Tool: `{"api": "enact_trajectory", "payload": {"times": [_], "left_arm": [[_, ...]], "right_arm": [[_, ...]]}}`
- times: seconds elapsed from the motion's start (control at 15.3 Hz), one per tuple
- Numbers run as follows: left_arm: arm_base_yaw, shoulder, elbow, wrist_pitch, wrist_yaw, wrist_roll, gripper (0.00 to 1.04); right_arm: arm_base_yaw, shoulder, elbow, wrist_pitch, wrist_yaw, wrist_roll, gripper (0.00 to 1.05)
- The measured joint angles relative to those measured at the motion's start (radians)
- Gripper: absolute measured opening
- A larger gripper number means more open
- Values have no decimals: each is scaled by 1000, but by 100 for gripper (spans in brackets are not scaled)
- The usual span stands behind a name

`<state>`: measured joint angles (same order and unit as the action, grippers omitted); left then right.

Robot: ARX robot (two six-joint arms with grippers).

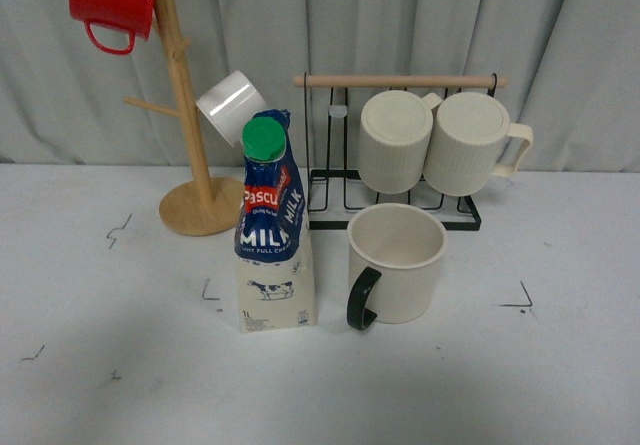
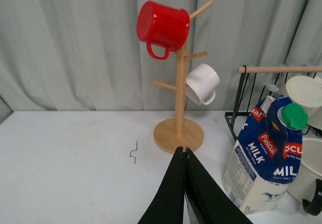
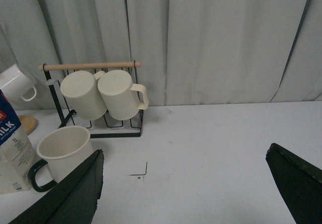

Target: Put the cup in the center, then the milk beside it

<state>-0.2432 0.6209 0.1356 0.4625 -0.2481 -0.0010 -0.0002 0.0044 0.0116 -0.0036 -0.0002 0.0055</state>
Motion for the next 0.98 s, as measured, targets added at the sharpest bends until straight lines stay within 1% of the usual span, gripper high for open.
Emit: {"api": "enact_trajectory", "payload": {"times": [0.13, 0.39, 0.46, 0.52, 0.66, 0.98], "left_arm": [[60, -86, -31, -32, 61, 2, 2], [134, -199, -80, -108, 140, 2, 2], [214, -236, -85, -130, 225, 2, 2], [251, -256, -88, -146, 230, 2, 2], [241, -292, -103, -157, 249, 2, 2], [243, -378, -125, -217, 248, 2, 2]], "right_arm": [[0, 0, 0, 0, 0, 0, 98], [0, 0, 0, 0, 0, 0, 98], [0, 0, 0, 0, 0, 0, 98], [0, 0, 0, 0, 0, 0, 98], [0, 0, 0, 0, 0, 0, 98], [0, 0, 0, 0, 0, 0, 98]]}}
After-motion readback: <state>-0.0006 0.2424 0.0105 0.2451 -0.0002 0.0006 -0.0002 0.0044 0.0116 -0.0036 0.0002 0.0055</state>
